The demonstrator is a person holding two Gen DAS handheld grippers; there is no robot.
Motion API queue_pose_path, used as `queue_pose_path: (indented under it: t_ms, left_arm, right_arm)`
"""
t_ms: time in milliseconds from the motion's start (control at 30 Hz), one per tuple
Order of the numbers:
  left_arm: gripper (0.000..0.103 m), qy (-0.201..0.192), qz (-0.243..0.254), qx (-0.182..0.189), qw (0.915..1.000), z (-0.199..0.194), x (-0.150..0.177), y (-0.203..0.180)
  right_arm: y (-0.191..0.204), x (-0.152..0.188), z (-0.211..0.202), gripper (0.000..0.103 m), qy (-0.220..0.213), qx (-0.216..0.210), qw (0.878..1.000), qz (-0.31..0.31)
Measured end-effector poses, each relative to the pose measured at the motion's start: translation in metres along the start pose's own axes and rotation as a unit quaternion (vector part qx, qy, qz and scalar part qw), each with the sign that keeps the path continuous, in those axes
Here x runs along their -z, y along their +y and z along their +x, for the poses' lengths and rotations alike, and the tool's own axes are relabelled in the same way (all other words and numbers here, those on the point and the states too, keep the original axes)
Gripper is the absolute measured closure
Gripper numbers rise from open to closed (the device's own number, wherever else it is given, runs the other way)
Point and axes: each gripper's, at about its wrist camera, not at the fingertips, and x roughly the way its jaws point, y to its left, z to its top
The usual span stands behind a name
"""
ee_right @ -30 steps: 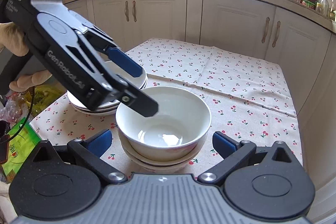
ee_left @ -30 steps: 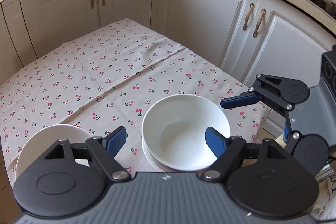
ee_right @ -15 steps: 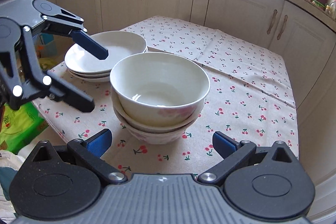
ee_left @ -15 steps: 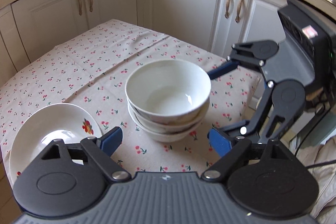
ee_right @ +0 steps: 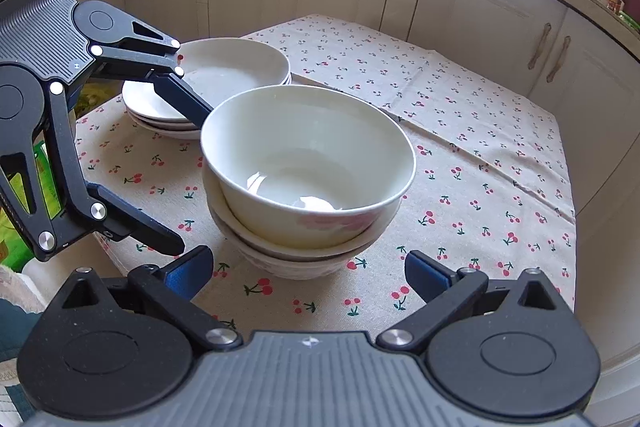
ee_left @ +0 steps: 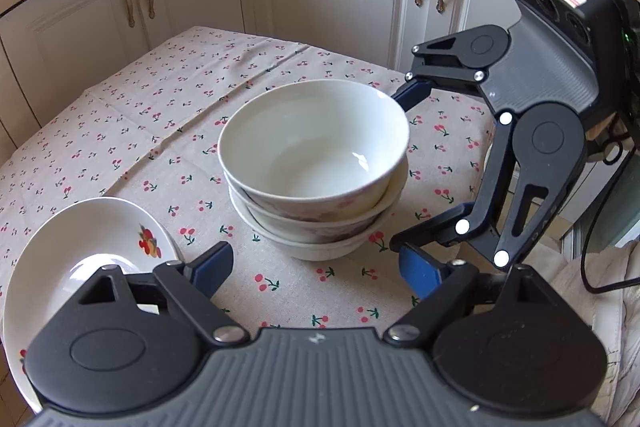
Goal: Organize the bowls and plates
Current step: 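Grip the plate under the bowls with the right tool while the left tool grips its opposite rim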
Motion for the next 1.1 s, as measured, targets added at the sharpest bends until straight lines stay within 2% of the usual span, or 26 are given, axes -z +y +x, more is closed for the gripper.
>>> queue_pose_path:
  t_ms: [267,667,833,1100]
  left_arm:
    - [0.013,0.018,0.018,0.018,0.9995,0.021,-0.008,0.011]
    - [0.015,0.047,0.054,0.081,0.9942,0.039,-0.017,0.027]
    - [0.018,0.049,0.074,0.102,0.9908,0.041,-0.02,0.03]
    - [0.021,0.048,0.086,0.127,0.987,0.045,-0.02,0.035]
  right_arm:
    - [-0.014,-0.005,0.013,0.0,0.023,-0.021,0.999,-0.032]
    - [-0.028,-0.023,0.021,0.001,0.045,-0.103,0.988,-0.107]
    - [-0.032,-0.029,0.026,0.006,0.056,-0.135,0.983,-0.114]
    - [-0.031,-0.031,0.024,0.012,0.063,-0.146,0.979,-0.129]
